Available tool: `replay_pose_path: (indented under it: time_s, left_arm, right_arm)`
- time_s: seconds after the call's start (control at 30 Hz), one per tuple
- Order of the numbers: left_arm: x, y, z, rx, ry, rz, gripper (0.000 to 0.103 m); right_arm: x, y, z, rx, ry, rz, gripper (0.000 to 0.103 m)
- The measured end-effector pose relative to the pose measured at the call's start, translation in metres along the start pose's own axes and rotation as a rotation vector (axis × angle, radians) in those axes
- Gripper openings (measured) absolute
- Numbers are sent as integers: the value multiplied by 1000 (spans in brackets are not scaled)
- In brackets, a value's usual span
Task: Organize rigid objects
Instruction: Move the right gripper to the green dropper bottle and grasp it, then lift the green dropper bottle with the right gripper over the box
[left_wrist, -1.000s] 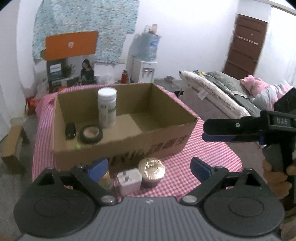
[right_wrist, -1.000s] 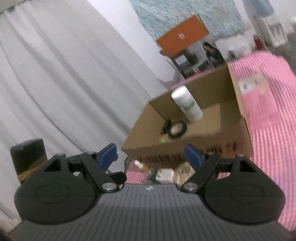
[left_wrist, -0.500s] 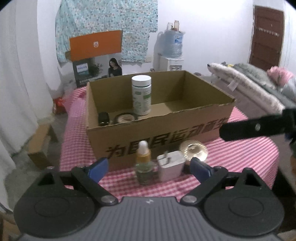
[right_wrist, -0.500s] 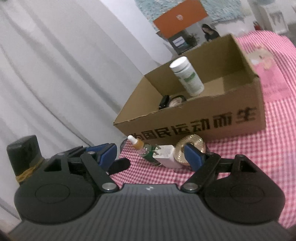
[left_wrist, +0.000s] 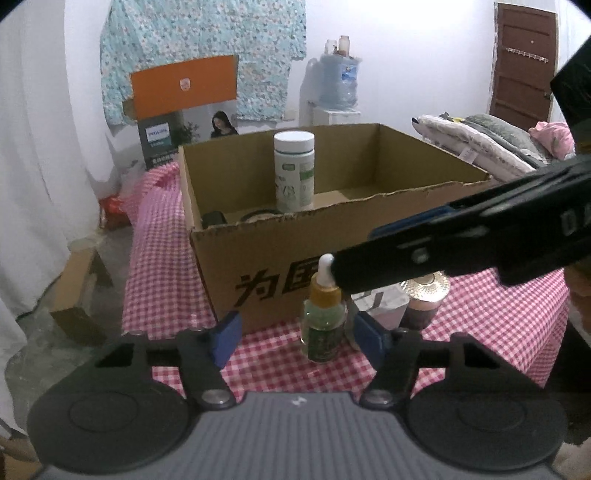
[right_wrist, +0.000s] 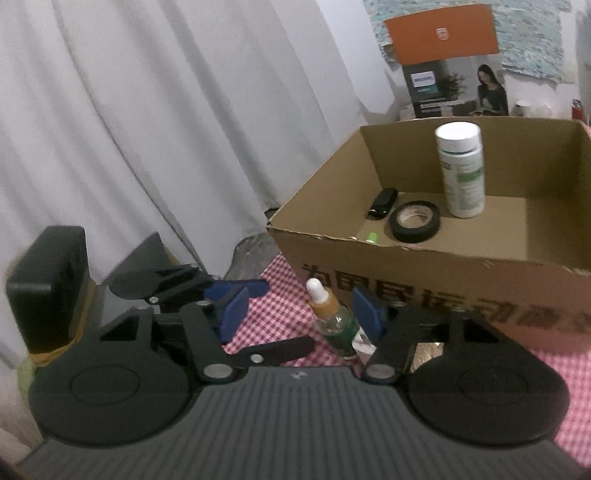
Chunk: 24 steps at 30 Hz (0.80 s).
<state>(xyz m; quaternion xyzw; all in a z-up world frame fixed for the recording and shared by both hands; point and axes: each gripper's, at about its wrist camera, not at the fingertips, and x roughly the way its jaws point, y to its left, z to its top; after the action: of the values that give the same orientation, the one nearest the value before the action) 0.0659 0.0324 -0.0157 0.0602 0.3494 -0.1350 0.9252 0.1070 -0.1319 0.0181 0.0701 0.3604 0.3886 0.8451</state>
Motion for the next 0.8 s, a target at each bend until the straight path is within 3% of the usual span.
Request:
replay_pose_path:
  time_s: [0.4, 0.47, 0.8]
  left_arm:
    - [29, 1, -4, 40, 33, -92, 53]
    - [33, 1, -4, 48, 44, -95, 46]
    - [50, -6, -3, 56, 59, -104, 41]
  right_arm:
    - [35, -2, 6, -50, 73, -69, 37]
    - [38, -4, 6, -50, 83, -71, 37]
    - [52, -8, 8, -68, 124, -67, 32]
